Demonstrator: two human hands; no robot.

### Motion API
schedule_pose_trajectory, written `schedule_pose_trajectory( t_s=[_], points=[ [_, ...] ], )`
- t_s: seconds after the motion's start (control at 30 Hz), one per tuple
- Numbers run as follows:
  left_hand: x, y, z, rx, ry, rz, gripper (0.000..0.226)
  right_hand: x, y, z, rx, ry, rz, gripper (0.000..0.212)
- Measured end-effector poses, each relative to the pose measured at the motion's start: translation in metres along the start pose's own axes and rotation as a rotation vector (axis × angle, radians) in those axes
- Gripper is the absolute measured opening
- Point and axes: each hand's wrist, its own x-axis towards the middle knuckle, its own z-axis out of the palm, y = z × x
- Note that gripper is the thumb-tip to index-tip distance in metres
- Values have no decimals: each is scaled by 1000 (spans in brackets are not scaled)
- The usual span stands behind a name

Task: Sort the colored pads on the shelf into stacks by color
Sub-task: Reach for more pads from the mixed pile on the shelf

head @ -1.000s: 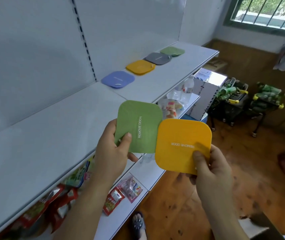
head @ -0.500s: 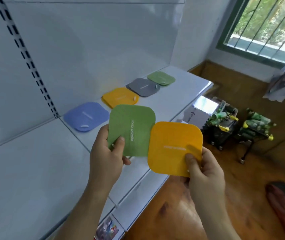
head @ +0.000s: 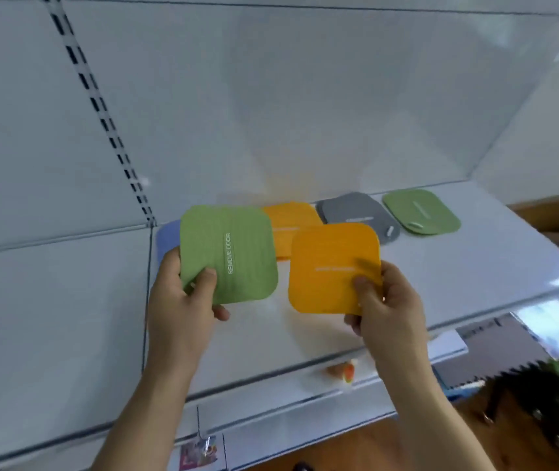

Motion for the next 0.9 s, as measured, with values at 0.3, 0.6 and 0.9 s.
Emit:
schedule_pose_trajectory(
  t_s=[0.3,0.6,0.9],
  points=[
    [-19,2,-13,32,206,-34,36,98,-22,63,-337,-198,-199,30],
    [-7,4,-1,-7,183,-24,29,94,-9,68,-886,-133,-280,74],
    [6,2,64,-130,26,-36,24,37,42,-10,-955,-133,-704,23]
  ],
)
